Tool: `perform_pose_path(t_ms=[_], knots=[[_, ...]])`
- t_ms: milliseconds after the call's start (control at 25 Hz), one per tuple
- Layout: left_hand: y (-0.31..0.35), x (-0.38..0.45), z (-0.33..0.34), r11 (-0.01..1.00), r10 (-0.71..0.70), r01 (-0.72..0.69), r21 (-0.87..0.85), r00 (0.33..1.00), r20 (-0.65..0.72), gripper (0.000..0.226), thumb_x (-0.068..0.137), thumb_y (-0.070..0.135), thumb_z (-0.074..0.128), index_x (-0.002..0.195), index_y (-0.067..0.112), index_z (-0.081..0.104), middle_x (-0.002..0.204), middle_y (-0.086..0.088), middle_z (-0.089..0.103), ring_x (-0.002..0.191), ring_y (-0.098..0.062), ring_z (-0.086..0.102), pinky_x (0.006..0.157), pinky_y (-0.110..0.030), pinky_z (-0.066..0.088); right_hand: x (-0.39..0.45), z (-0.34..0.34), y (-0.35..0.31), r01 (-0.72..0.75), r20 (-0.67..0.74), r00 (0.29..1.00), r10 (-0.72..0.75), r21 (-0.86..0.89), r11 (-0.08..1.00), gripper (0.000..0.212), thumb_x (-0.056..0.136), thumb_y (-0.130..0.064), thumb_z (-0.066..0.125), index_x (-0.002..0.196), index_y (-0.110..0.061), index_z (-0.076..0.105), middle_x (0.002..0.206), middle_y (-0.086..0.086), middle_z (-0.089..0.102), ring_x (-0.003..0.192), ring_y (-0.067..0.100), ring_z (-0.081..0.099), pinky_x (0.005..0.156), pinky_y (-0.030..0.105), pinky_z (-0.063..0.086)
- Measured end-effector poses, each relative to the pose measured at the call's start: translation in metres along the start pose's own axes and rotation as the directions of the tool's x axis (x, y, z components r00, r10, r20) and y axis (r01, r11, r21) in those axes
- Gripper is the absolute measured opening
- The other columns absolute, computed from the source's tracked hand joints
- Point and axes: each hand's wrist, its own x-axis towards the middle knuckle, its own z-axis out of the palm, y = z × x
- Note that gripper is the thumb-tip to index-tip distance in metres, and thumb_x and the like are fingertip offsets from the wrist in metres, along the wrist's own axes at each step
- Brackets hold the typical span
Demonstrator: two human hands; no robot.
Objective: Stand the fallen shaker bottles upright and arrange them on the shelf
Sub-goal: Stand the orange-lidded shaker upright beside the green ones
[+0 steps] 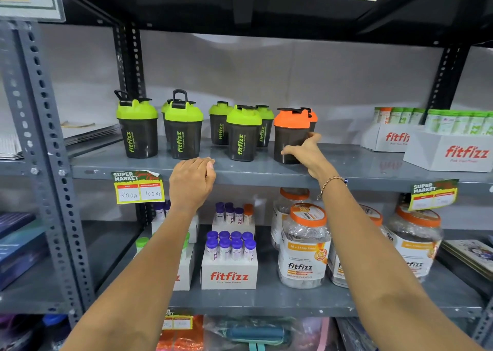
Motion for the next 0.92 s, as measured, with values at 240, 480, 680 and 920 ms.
perform_pose_path(t_ms=[240,480,680,920], knots=[[0.0012,-0.0009,0.0007,1.000,-0.023,0.023,0.002,1.000,-0.012,0.041,0.094,0.020,0.037,0.090,0.007,0.076,0.086,-0.006,0.076,0.082,-0.026,0.070,0.074,-0.037,0.051,-0.0014,0.0009,0.0013,0.024,-0.057,0.998,-0.029,-0.093,0.995,0.093,0.063,-0.011,0.087,0.129,-0.010,0.022,0.137,0.013,0.041,0.126,0.026,0.044,0.103,0.039,0.046],[0.0007,-0.0007,0.0021,0.999,-0.028,0.028,-0.019,0.999,-0.017,0.040,0.094,0.020,0.037,0.089,0.007,0.075,0.085,-0.006,0.076,0.080,-0.026,0.070,0.073,-0.037,0.051,0.0009,0.0003,0.0016,-0.001,0.030,1.000,0.003,-0.056,0.998,0.083,0.069,-0.005,0.080,0.122,-0.014,0.017,0.123,0.011,0.049,0.116,0.024,0.051,0.079,0.023,0.048],[-0.0001,-0.0004,0.0017,0.999,-0.029,0.028,-0.029,1.000,-0.004,0.041,0.094,0.020,0.037,0.090,0.008,0.075,0.086,-0.006,0.076,0.082,-0.026,0.070,0.074,-0.037,0.051,0.0017,0.0023,0.0023,0.025,-0.075,0.997,-0.037,-0.151,0.988,0.107,0.056,-0.025,0.092,0.134,-0.010,0.019,0.140,0.011,0.039,0.130,0.026,0.041,0.112,0.044,0.038],[0.0006,-0.0006,0.0016,0.999,-0.019,0.019,-0.035,1.000,-0.019,0.039,0.094,0.020,0.038,0.090,0.007,0.075,0.085,-0.006,0.076,0.081,-0.026,0.070,0.074,-0.037,0.051,-0.0013,0.0010,0.0007,-0.002,0.063,0.998,0.007,-0.079,0.997,0.080,0.069,-0.001,0.078,0.115,-0.018,0.015,0.117,0.010,0.052,0.108,0.020,0.053,0.080,0.026,0.048]])
